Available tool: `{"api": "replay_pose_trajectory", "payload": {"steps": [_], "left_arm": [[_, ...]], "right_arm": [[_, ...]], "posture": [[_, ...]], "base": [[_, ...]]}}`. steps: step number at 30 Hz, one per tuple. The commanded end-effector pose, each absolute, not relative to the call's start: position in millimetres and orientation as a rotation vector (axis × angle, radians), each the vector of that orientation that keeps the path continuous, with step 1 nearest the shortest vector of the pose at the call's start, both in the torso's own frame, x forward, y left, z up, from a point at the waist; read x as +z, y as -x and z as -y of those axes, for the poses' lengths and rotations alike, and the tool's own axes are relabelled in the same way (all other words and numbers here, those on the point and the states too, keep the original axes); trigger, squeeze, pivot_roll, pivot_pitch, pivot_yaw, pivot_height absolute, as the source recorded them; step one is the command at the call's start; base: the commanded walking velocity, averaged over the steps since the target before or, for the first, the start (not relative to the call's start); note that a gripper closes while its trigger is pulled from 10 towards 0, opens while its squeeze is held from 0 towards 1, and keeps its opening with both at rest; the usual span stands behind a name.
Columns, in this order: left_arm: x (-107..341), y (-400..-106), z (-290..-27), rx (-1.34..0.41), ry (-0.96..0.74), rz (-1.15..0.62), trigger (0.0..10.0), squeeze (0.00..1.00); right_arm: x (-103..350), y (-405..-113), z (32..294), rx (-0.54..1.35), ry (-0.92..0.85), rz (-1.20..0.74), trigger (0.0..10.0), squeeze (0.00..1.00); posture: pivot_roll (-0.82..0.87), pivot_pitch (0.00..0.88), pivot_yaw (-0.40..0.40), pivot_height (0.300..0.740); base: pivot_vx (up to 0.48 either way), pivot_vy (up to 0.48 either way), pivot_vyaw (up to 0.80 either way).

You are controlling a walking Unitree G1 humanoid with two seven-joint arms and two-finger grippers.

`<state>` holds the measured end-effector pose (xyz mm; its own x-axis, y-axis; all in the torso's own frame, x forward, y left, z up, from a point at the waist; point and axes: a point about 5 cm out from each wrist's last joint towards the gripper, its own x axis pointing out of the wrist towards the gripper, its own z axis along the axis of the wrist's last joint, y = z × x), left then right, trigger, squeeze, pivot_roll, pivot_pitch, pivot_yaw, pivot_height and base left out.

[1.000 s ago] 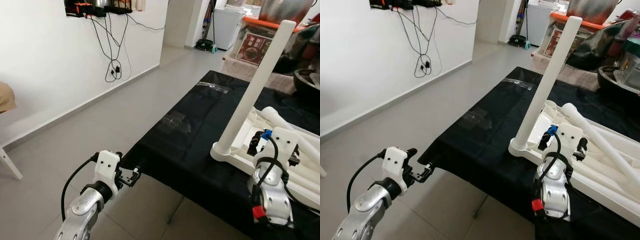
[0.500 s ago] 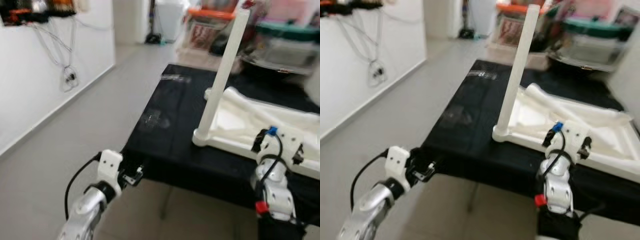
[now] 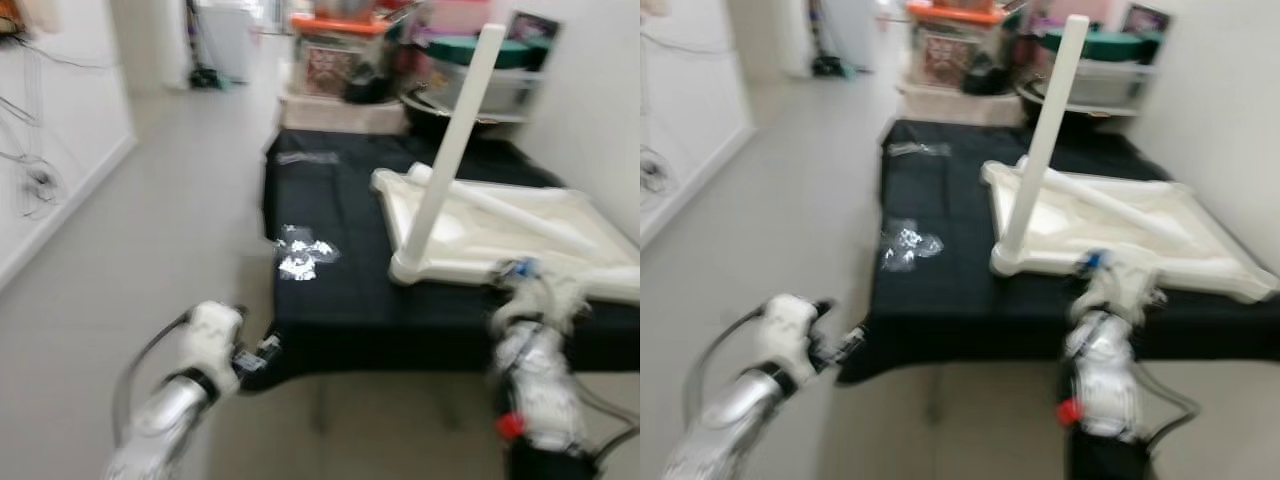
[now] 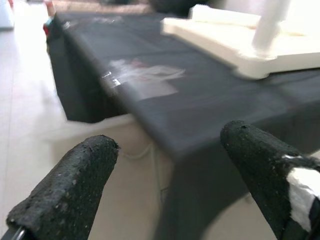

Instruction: Building children table

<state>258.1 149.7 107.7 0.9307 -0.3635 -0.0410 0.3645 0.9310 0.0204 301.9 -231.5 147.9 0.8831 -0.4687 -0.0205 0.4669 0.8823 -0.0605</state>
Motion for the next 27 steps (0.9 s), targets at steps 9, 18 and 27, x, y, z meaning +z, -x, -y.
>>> {"api": "replay_pose_trajectory", "payload": {"steps": [9, 18, 27], "left_arm": [[110, -263, -146, -0.369, -0.04, -0.016, 10.0, 0.0], [115, -269, -154, -0.293, -0.023, 0.019, 10.0, 0.0], [121, -271, -155, -0.282, -0.019, 0.044, 10.0, 0.0]], "right_arm": [[133, -302, 212, -0.318, 0.03, -0.125, 10.0, 0.0], [141, -307, 200, -0.233, 0.012, -0.077, 10.0, 0.0], [157, -316, 188, -0.173, 0.015, 0.024, 10.0, 0.0]], "posture": [[-0.01, 0.0, -0.117, 0.74], [-0.01, 0.0, -0.114, 0.74], [0.0, 0.0, -0.117, 0.74]], "base": [[0.0, 0.285, -0.18], [0.0, 0.0, 0.0], [0.252, 0.0, 0.0]]}}
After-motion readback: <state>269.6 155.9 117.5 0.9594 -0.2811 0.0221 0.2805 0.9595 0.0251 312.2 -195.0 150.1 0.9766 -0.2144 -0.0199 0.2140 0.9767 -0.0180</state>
